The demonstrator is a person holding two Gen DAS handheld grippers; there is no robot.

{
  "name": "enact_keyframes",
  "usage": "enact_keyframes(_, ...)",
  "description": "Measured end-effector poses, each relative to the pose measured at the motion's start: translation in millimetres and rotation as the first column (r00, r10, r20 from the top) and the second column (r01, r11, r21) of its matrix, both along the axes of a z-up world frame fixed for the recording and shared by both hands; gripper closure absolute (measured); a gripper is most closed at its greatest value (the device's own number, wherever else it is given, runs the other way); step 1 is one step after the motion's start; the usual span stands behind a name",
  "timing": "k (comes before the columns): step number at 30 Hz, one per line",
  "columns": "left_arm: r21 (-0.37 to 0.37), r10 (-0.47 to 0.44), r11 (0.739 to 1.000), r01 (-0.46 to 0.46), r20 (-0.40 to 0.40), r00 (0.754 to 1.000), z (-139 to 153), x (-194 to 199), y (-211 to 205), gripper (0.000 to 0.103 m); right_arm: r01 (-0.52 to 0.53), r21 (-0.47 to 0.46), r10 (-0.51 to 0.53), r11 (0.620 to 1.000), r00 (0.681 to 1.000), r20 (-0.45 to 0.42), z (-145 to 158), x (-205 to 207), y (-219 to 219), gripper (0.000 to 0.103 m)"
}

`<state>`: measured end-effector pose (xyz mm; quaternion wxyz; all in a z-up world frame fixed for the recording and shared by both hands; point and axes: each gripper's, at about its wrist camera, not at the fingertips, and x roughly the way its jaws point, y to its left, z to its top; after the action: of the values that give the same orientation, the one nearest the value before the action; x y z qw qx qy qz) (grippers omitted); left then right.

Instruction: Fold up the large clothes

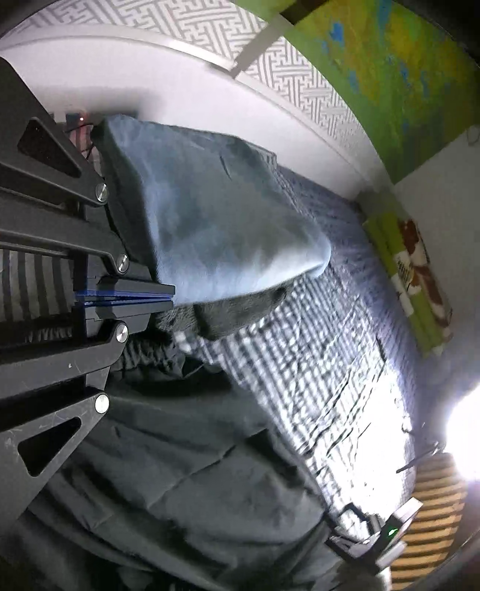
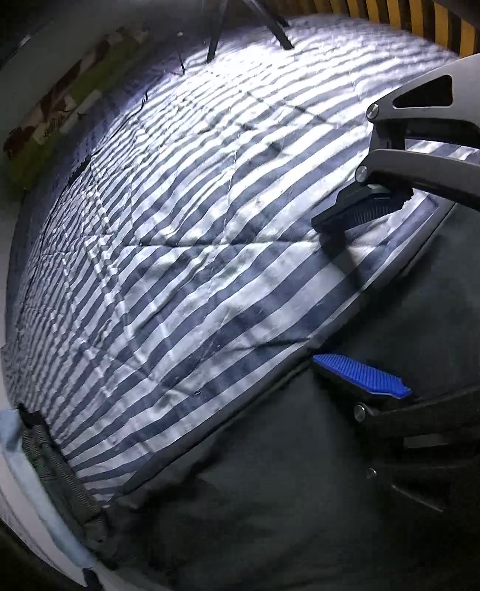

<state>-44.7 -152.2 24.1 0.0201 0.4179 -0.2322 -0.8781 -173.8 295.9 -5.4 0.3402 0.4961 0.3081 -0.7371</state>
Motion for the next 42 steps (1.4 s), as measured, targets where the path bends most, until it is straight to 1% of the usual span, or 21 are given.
enact_keyframes(2, 0.037, 0.008, 0.999, -0.008, 0.003, 1.0, 4, -1, -1, 0.103, -0.003, -0.022, 0.003, 1.0, 1.0, 0.02, -1, -3, 4, 0.04)
enact_keyframes(4, 0.072, -0.024, 0.997, 0.022, 0.029, 0.999, 6, 0, 2, 0.103, -0.019, -0.032, 0.021, 0.999, 0.998, 0.054, 1, -4, 8, 0.04)
enact_keyframes(8, 0.033, -0.117, 0.993, 0.113, 0.129, 0.985, -10, -15, 22, 0.1, -0.039, -0.015, 0.04, 0.999, 0.997, 0.067, 6, -5, 18, 0.04)
enact_keyframes(10, -0.017, -0.151, 0.988, 0.156, 0.172, 0.974, -24, -23, 33, 0.097, -0.044, 0.007, 0.043, 0.999, 0.997, 0.07, 3, -2, 21, 0.04)
enact_keyframes(11, -0.045, -0.157, 0.985, 0.169, 0.191, 0.969, -33, -29, 38, 0.092, -0.046, 0.01, 0.045, 0.999, 0.997, 0.069, 3, -5, 21, 0.04)
enact_keyframes(12, -0.05, -0.158, 0.984, 0.173, 0.218, 0.963, -40, -37, 39, 0.09, -0.046, 0.01, 0.045, 0.999, 0.997, 0.069, 2, -4, 21, 0.04)
enact_keyframes(15, -0.042, -0.166, 0.982, 0.183, 0.263, 0.95, -51, -44, 39, 0.073, -0.046, 0.002, 0.045, 0.999, 0.996, 0.074, 0, -9, 23, 0.04)
enact_keyframes(18, 0.033, -0.194, 0.981, 0.193, 0.277, 0.941, -45, -41, 40, 0.06, -0.051, 0.004, 0.05, 0.999, 0.996, 0.073, -4, -12, 18, 0.04)
enact_keyframes(19, 0.019, -0.2, 0.979, 0.203, 0.278, 0.94, -46, -40, 40, 0.053, -0.055, 0.009, 0.054, 0.998, 0.996, 0.068, -4, -10, 17, 0.04)
enact_keyframes(22, -0.026, -0.183, 0.979, 0.201, 0.304, 0.935, -61, -45, 37, 0.054, -0.062, 0.019, 0.06, 0.998, 0.996, 0.061, -8, -14, 11, 0.04)
enact_keyframes(24, -0.021, -0.166, 0.983, 0.181, 0.308, 0.937, -66, -48, 34, 0.061, -0.058, 0.007, 0.058, 0.998, 0.997, 0.059, -9, -15, 9, 0.04)
enact_keyframes(26, -0.035, -0.15, 0.985, 0.169, 0.304, 0.941, -71, -52, 34, 0.084, -0.056, 0.003, 0.055, 0.998, 0.996, 0.063, -9, -14, 9, 0.04)
enact_keyframes(30, -0.06, -0.136, 0.985, 0.16, 0.296, 0.945, -73, -47, 34, 0.09, -0.042, -0.003, 0.042, 0.999, 0.995, 0.088, -10, -16, 10, 0.039)
enact_keyframes(32, -0.113, -0.154, 0.975, 0.193, 0.283, 0.947, -73, -38, 40, 0.091, -0.031, -0.008, 0.032, 0.999, 0.996, 0.083, -11, -17, 9, 0.04)
enact_keyframes(33, -0.13, -0.147, 0.974, 0.187, 0.268, 0.952, -70, -34, 40, 0.091, -0.024, -0.015, 0.026, 1.0, 0.996, 0.085, -11, -18, 9, 0.046)
enact_keyframes(34, -0.128, -0.144, 0.975, 0.181, 0.257, 0.956, -66, -33, 40, 0.092, -0.021, -0.026, 0.024, 0.999, 0.995, 0.095, -10, -18, 8, 0.061)
enact_keyframes(35, -0.12, -0.136, 0.979, 0.167, 0.236, 0.962, -58, -30, 37, 0.092, -0.016, -0.032, 0.019, 0.999, 0.995, 0.1, -8, -18, 8, 0.069)
enact_keyframes(36, -0.12, -0.115, 0.983, 0.142, 0.207, 0.972, -48, -27, 32, 0.092, -0.011, -0.032, 0.014, 0.999, 0.996, 0.093, -7, -16, 7, 0.087)
enact_keyframes(37, -0.118, -0.098, 0.986, 0.121, 0.184, 0.978, -39, -22, 28, 0.092, -0.009, -0.01, 0.01, 1.0, 0.998, 0.068, -5, -14, 5, 0.098)
enact_keyframes(40, -0.111, -0.065, 0.991, 0.08, 0.13, 0.989, -19, -8, 19, 0.092, -0.018, 0.026, 0.018, 0.999, 1.0, -0.001, 1, -5, 2, 0.101)
enact_keyframes(42, -0.125, -0.056, 0.99, 0.069, 0.104, 0.993, -9, 3, 16, 0.092, -0.01, 0.013, 0.011, 1.0, 0.999, -0.05, 13, 1, 2, 0.101)
